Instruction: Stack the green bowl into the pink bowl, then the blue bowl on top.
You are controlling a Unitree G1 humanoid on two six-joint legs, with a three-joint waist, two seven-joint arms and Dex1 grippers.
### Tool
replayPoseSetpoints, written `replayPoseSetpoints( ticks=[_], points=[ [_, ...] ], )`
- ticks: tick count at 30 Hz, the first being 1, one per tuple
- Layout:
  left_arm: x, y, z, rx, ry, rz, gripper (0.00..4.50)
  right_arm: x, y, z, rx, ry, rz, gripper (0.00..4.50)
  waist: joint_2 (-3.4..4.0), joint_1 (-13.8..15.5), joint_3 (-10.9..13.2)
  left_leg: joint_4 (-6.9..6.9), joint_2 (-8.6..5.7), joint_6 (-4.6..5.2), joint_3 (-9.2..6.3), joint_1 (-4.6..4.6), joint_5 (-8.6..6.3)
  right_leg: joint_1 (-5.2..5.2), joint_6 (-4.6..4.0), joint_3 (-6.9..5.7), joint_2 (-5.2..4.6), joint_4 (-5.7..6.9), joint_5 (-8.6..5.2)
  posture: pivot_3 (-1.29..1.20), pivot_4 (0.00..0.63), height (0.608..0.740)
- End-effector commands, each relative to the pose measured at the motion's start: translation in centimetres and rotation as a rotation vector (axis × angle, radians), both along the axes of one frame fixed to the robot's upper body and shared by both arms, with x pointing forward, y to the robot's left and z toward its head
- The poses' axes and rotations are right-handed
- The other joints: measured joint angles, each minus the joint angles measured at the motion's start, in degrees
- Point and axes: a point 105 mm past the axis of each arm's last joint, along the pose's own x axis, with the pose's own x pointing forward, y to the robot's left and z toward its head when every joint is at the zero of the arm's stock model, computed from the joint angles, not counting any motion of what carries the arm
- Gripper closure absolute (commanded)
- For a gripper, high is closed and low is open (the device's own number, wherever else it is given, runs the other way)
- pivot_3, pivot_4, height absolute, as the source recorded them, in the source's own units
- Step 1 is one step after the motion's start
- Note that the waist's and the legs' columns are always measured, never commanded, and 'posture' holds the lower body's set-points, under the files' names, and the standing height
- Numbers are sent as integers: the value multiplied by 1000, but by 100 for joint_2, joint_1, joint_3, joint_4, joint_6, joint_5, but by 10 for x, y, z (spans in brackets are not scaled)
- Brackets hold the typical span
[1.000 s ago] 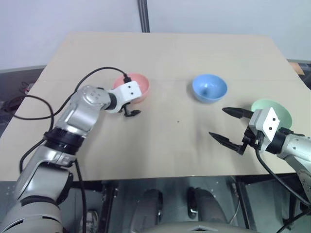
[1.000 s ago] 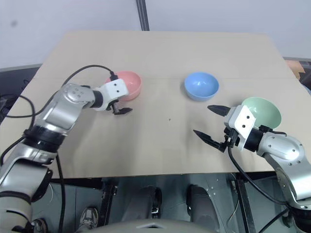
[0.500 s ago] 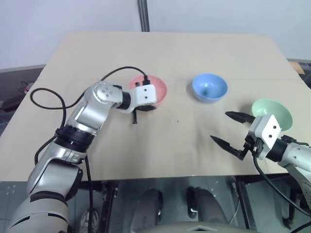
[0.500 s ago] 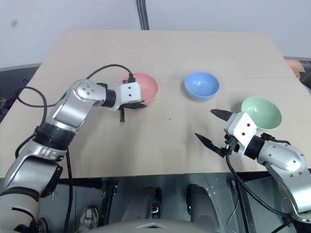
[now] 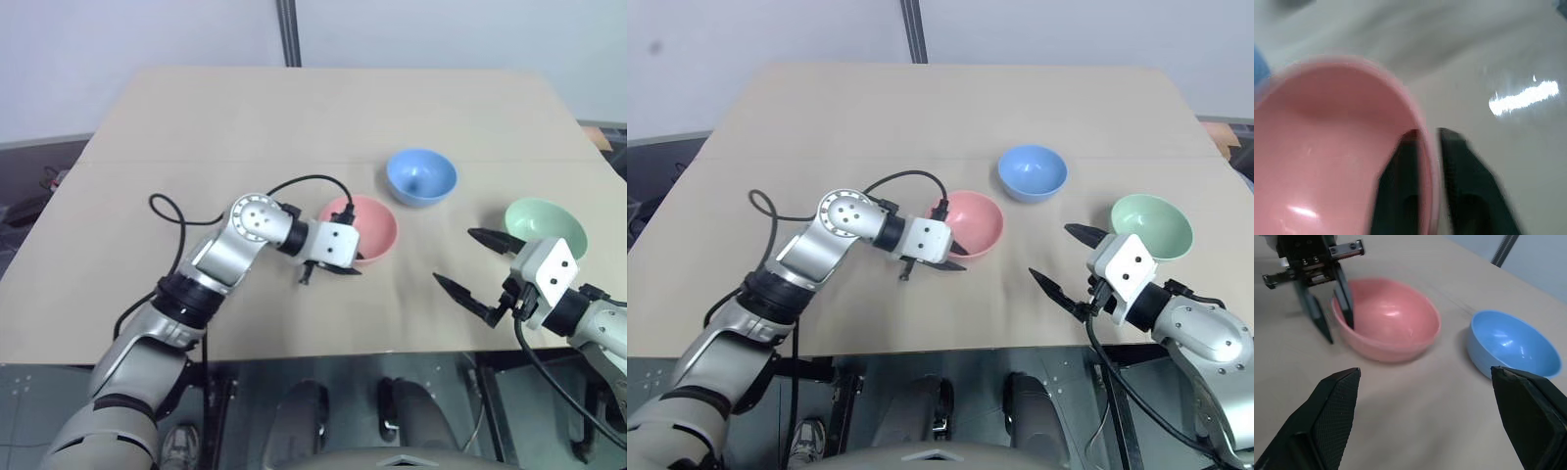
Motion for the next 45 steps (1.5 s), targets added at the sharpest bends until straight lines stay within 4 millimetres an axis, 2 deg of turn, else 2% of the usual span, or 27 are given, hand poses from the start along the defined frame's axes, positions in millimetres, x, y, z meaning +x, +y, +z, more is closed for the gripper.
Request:
replayPoseSetpoints(
  ticks=[1, 2, 5, 8, 9, 12, 16, 17, 18, 20, 21, 22, 23, 25, 26, 28, 30, 31, 33, 35, 37, 40, 45],
  points=[
    [2, -2, 19, -48, -29, -19, 1419, 3, -9, 9, -38, -46, -61, 0, 0, -13, 0, 0, 0, 0, 1, 1, 0, 0, 0, 1, 0, 0, 0, 0, 150, 740],
    [3, 1, 24, -59, -25, 0, 965, 9, -17, 8, -58, -53, -123, 0, 0, -13, 0, 0, 1, 0, 2, 3, 0, 0, 0, 2, 1, 2, 0, 0, 150, 740],
    [1, 12, 44, -141, 11, 36, 965, 22, -35, 11, -82, -77, -240, 0, 1, -22, 0, 1, 2, 0, 4, 5, 0, -1, 2, 4, 2, 5, -2, 0, 150, 740],
    [-10, 24, 75, -406, 120, 43, 965, 38, -54, 8, -94, -62, -370, 0, 2, -19, -1, 2, 21, 0, 5, 6, 0, -1, 4, 6, 2, 7, -3, 0, 150, 740],
    [-11, 35, 80, -450, 149, 78, 965, 44, -61, 4, -118, -51, -421, 0, 3, -21, -1, 3, 22, 0, 5, 5, 0, -2, 3, 6, 1, 8, -3, 0, 150, 740],
    [-24, 63, 89, -477, 210, 130, 965, 62, -79, -11, -110, 32, -530, 0, 4, -56, -2, 4, 26, -1, 9, 9, 0, -1, 1, 8, 3, 9, -1, 0, 150, 740],
    [-45, 82, 105, -542, 215, 139, 965, 83, -95, -31, -84, 157, -589, 0, 4, -84, -1, 3, 26, -1, 8, 8, 0, -1, -3, 7, 2, 8, -1, 0, 150, 740],
    [-50, 86, 109, -568, 237, 141, 904, 86, -97, -35, -93, 176, -587, 532, 5, -77, -1, 4, 24, 0, 8, 6, 0, -1, -10, 8, 0, 8, 2, 0, 150, 740],
    [-53, 89, 111, -576, 254, 151, 904, 89, -99, -37, -95, 191, -588, 792, 4, -80, -1, 4, 22, 0, 7, 7, 0, -1, -13, 7, -2, 7, 3, 0, 150, 740],
    [-59, 94, 110, -577, 273, 170, 904, 93, -101, -39, -89, 217, -576, 1829, 4, -64, -1, 4, 21, 0, 4, 5, 0, -1, -13, 5, -3, 6, 5, 0, 150, 740],
    [-61, 94, 110, -579, 278, 180, 904, 95, -102, -38, -87, 223, -573, 1829, 5, -54, -1, 4, 21, 0, 5, 5, 0, -1, -13, 5, -3, 6, 5, 0, 150, 740],
    [-62, 95, 109, -579, 276, 190, 904, 97, -102, -38, -83, 229, -571, 2434, 5, -43, -1, 3, 21, 0, 4, 5, 0, 0, -12, 4, -2, 6, 6, 0, 150, 740],
    [-63, 95, 107, -578, 273, 199, 904, 97, -103, -37, -83, 232, -569, 2663, 7, -58, -1, 4, 21, 0, 5, 5, 0, 0, -12, 4, -2, 6, 5, 0, 150, 740],
    [-65, 95, 104, -580, 278, 215, 904, 100, -102, -33, -85, 225, -560, 3739, 6, -43, -1, 3, 21, 0, 6, 6, 0, -1, -12, 6, -1, 7, 6, 0, 150, 740],
    [-66, 95, 102, -583, 277, 224, 904, 101, -101, -30, -97, 205, -557, 3916, 7, -40, -1, 3, 22, 0, 4, 6, 0, 0, -12, 4, 0, 7, 5, 0, 150, 740],
    [-63, 99, 98, -594, 260, 264, 904, 100, -89, -14, -121, 136, -490, 3985, 8, -41, -1, 3, 22, 0, 8, 8, 0, -1, -13, 8, 1, 7, 6, 0, 150, 740],
    [-57, 106, 96, -624, 246, 316, 904, 88, -52, 7, -129, 40, -293, 3985, 13, -45, 2, 2, 23, 0, 9, 7, 0, -2, -12, 9, 1, 7, 5, 0, 150, 740],
    [-52, 110, 94, -637, 237, 348, 904, 78, -26, 17, -107, 0, -156, 3985, 13, -52, 2, 2, 24, 0, 9, 7, 0, -3, -11, 8, 2, 7, 5, 0, 150, 740],
    [-47, 115, 89, -644, 226, 392, 904, 61, 11, 30, -52, -37, 27, 3985, 13, -78, 2, -2, 27, -1, 8, 12, 0, -2, -6, 8, 5, 7, 3, 0, 150, 740],
    [-44, 118, 84, -645, 219, 414, 904, 53, 33, 37, -30, -57, 112, 3985, 11, -119, 2, -14, 29, -1, 9, 26, 0, 6, 5, 9, 6, 6, -5, 0, 150, 740],
    [-39, 122, 82, -655, 207, 449, 904, 45, 65, 43, -6, -84, 238, 3985, 9, -123, 3, -20, 28, -1, 10, 37, 0, 16, 4, 10, 4, 5, -5, 0, 150, 740],
    [-36, 125, 81, -664, 199, 473, 904, 37, 101, 45, 31, -81, 364, 3985, 7, -141, 2, -20, 26, -1, 18, 47, 0, 24, -15, 15, -3, 2, -16, 0, 150, 740],
    [-35, 129, 81, -672, 180, 499, 904, 45, 132, 17, -64, -21, 504, 3985, 5, -129, 1, -21, 25, -2, 14, 46, 0, 24, -35, 10, -5, 4, -6, 0, 150, 740]
  ],
)
